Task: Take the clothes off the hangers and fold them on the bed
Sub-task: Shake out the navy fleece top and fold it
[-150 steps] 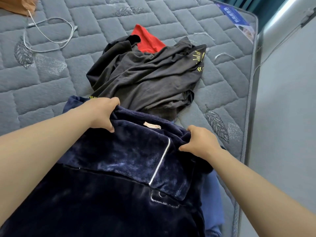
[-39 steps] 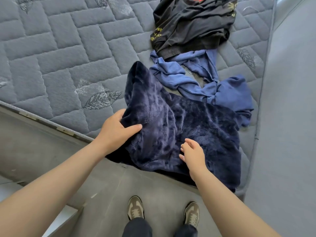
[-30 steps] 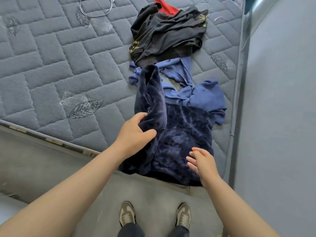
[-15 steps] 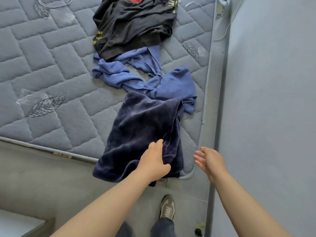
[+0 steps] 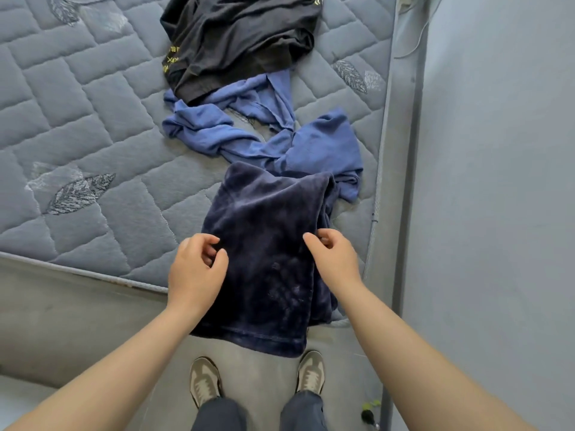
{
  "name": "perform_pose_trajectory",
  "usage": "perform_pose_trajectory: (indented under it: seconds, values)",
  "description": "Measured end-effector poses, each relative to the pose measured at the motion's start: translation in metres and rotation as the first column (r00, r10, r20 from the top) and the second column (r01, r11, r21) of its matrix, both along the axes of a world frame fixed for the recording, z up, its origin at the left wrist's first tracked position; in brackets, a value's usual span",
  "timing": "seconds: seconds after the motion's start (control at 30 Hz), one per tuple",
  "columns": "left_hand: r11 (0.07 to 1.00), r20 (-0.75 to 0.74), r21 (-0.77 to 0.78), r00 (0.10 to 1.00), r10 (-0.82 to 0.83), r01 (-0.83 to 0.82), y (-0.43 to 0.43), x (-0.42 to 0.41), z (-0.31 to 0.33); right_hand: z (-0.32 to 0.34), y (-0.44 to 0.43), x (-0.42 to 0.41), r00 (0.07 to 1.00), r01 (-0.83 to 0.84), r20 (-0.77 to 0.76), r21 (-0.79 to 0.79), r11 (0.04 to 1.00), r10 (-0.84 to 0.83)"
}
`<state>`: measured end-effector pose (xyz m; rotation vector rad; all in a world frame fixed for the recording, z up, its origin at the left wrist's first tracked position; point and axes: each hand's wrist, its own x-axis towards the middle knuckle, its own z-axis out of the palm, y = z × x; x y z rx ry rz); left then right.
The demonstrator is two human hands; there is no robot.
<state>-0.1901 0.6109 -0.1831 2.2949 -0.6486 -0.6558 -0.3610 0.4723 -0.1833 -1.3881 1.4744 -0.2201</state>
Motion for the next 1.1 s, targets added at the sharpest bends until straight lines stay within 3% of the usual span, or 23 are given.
perform_pose_trajectory:
  seconds: [0.07, 0.23, 0.33, 0.5, 0.57, 0.63, 0.77, 0.87, 0.93, 1.0, 1.1]
  values:
    - [0.998, 0.002, 0.068, 1.000, -0.007, 0.007, 0.002, 0.007, -0.008, 0.002, 0.001, 0.014, 0.999, -0.026, -0.043, -0.024, 0.999, 0.025]
    - [0.981, -0.018, 0.153, 0.993, -0.114, 0.116, 0.002, 0.003, -0.015, 0.026, -0.024, 0.041, 0.963, 0.047, 0.270, -0.257, 0.965, 0.025]
    - [0.976, -0.052, 0.148, 0.986, -0.156, 0.162, 0.003, -0.001, -0.019, 0.020, -0.038, 0.046, 0.966, -0.019, 0.239, -0.319, 0.948, 0.099]
    - [0.942, -0.052, 0.229, 0.970, -0.239, 0.245, 0.005, 0.012, -0.022, -0.008, -0.029, 0.031, 0.991, 0.122, -0.053, -0.021, 0.992, -0.123]
    - [0.949, -0.116, 0.231, 0.975, -0.191, 0.213, 0.003, 0.021, -0.025, -0.009, -0.018, 0.029, 0.984, 0.127, -0.117, -0.090, 0.988, -0.137]
    - [0.952, -0.229, 0.241, 0.964, -0.135, 0.190, 0.002, 0.028, -0.030, -0.011, -0.001, 0.029, 0.989, 0.068, -0.121, -0.174, 0.982, -0.089]
    - [0.946, -0.348, 0.239, 0.929, -0.127, 0.219, 0.001, 0.031, -0.039, -0.006, 0.002, 0.033, 0.998, 0.070, -0.007, -0.017, 0.997, -0.070]
    - [0.952, -0.355, 0.231, 0.928, -0.109, 0.200, 0.002, 0.030, -0.040, 0.012, -0.012, 0.038, 0.957, -0.125, 0.221, -0.272, 0.954, 0.189]
    - [0.959, -0.321, 0.187, 0.936, -0.145, 0.213, -0.001, 0.029, -0.036, 0.015, -0.021, 0.033, 0.936, -0.163, 0.221, -0.418, 0.894, 0.274]
    - [0.946, -0.237, 0.160, 0.941, -0.241, 0.283, -0.010, 0.030, -0.032, 0.007, -0.034, 0.025, 0.977, -0.122, 0.128, -0.334, 0.935, 0.173]
    - [0.924, -0.182, 0.143, 0.927, -0.327, 0.354, -0.032, 0.033, -0.026, -0.010, -0.046, 0.014, 0.986, -0.083, -0.135, 0.088, 0.993, 0.094]
